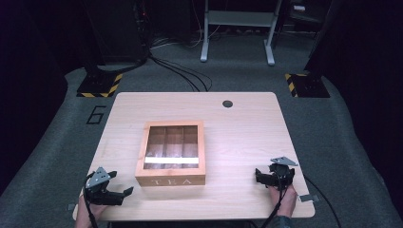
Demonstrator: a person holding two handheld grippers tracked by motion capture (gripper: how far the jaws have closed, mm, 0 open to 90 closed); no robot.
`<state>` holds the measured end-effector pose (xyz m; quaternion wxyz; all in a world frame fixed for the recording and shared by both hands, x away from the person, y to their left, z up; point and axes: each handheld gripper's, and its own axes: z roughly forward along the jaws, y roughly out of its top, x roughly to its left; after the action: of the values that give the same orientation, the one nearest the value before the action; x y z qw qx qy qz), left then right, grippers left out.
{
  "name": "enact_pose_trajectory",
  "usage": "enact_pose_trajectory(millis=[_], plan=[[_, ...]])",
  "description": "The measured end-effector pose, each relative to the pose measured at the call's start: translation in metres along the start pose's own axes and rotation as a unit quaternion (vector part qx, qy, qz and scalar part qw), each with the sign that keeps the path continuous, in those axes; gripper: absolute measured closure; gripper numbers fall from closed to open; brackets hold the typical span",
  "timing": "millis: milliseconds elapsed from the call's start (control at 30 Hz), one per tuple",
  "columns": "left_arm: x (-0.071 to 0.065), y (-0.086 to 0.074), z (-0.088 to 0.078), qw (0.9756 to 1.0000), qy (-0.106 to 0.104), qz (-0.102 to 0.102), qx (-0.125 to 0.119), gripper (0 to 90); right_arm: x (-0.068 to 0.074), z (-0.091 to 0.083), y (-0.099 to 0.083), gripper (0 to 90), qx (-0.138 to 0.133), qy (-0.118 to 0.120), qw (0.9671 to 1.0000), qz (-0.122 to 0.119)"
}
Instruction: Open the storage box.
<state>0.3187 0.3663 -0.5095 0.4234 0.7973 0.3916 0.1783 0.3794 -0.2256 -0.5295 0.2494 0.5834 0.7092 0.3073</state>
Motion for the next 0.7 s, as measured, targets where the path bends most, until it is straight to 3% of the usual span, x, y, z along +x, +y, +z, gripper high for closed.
enact_pose_trajectory(millis=[200, 400, 633, 700], plan=[[-0.008, 0.008, 0.004, 0.9998, -0.016, 0.012, -0.009, 3.6, 0.0, 0.0, 0.0, 4.7, 0.0, 0.0, 1.0, 0.0], [-0.011, 0.016, 0.012, 0.9993, -0.032, 0.011, -0.018, 5.5, 0.0, 0.0, 0.0, 4.7, 0.0, 0.0, 1.0, -0.001], [-0.014, 0.024, 0.018, 0.9985, -0.038, 0.009, -0.038, 14.0, 0.0, 0.0, 0.0, 4.8, 0.0, 0.0, 1.0, 0.0], [-0.013, 0.027, 0.018, 0.9985, -0.041, 0.013, -0.033, 15.2, 0.0, 0.0, 0.0, 4.8, 0.0, 0.0, 1.0, 0.0]])
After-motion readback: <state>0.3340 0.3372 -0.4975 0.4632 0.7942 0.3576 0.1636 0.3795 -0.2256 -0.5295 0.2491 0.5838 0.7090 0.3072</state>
